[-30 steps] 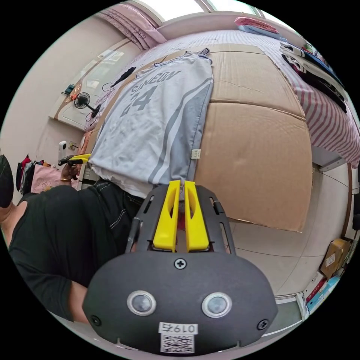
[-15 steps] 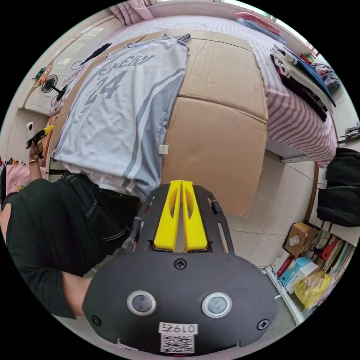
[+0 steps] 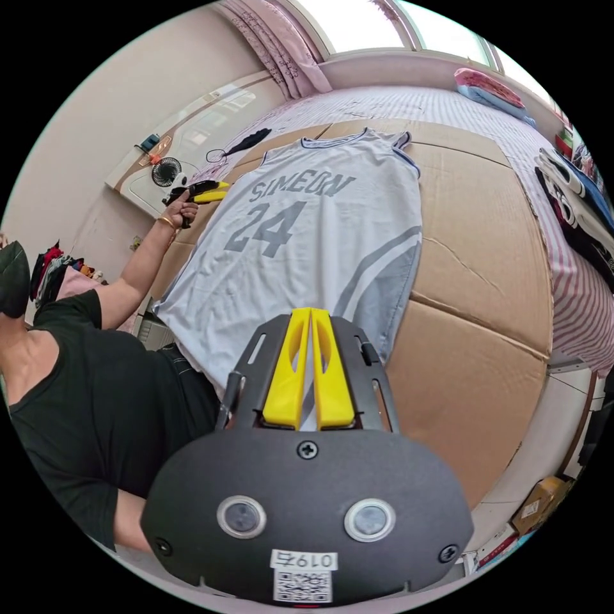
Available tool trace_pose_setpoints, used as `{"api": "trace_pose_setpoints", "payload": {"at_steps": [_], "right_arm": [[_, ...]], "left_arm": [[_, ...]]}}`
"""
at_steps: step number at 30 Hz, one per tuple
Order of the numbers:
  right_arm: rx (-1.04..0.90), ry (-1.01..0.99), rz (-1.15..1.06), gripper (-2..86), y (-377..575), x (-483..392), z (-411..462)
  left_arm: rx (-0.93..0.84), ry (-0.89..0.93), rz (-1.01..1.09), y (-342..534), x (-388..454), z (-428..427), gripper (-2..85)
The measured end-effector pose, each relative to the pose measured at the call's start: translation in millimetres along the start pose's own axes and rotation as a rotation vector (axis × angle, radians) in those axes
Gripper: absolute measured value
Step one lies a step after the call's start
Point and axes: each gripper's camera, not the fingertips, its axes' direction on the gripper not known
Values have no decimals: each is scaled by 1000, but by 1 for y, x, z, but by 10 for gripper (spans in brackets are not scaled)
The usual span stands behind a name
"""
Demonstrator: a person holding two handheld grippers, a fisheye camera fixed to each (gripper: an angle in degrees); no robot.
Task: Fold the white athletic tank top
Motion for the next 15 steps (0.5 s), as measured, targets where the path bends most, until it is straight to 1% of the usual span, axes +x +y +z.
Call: {"api": "trace_pose_setpoints", "payload": {"at_steps": [3, 5, 7, 9, 10, 12, 13, 14, 15], "right_arm": [[46, 11, -6, -6, -8, 4, -2], [87, 85, -48, -6, -28, 5, -5], [108, 135, -80, -6, -48, 8, -3], [98, 135, -107, -6, -70, 11, 8], [45, 132, -101, -6, -85, 15, 23], [-43, 132, -113, -7, -100, 14, 49], [-90, 145, -113, -7, -105, 14, 65], [-98, 154, -105, -7, -105, 15, 73], [-77, 140, -101, -7, -104, 15, 71]], "left_arm": [[-30, -2, 0, 0, -2, 19, 73], [-44, -11, -4, 1, -5, 34, 43], [-42, 8, 21, 4, -4, 42, 31], [6, 40, 58, 8, 2, 39, 25], [31, 18, 93, 10, 11, 34, 22], [53, -98, 165, 13, 34, 21, 17], [48, -219, 226, 13, 53, 13, 16], [24, -377, 289, 11, 73, 9, 14], [12, -459, 317, 10, 81, 9, 14]]}}
